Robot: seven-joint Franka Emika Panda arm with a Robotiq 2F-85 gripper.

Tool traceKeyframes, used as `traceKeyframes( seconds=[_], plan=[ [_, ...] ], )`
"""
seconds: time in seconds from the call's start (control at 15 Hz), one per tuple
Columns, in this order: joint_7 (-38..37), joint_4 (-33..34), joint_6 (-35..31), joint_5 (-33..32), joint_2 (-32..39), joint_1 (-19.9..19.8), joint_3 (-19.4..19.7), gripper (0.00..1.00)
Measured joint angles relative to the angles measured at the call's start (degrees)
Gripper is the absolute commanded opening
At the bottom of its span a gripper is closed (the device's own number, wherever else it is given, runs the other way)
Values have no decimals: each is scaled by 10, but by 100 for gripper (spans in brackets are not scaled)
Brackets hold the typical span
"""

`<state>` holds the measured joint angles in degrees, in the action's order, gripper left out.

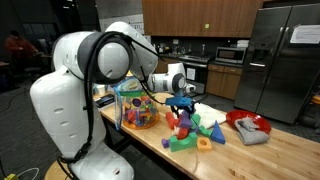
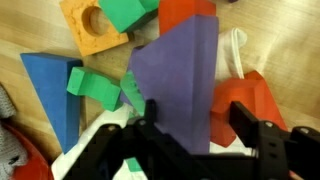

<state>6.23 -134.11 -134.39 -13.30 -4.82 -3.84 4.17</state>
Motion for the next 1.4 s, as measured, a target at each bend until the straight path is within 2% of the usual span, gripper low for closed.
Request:
traceKeyframes(
  seconds=[0.67,0.73,0.8,1.0,1.4],
  plan=[
    [0,2,0,0,3,0,1,49],
    [0,5,0,1,7,0,2,92],
    [0,10,0,1,12,0,3,74],
    [0,32,0,1,36,-1,8,91],
    [0,43,0,1,51,-3,9,92]
  ],
)
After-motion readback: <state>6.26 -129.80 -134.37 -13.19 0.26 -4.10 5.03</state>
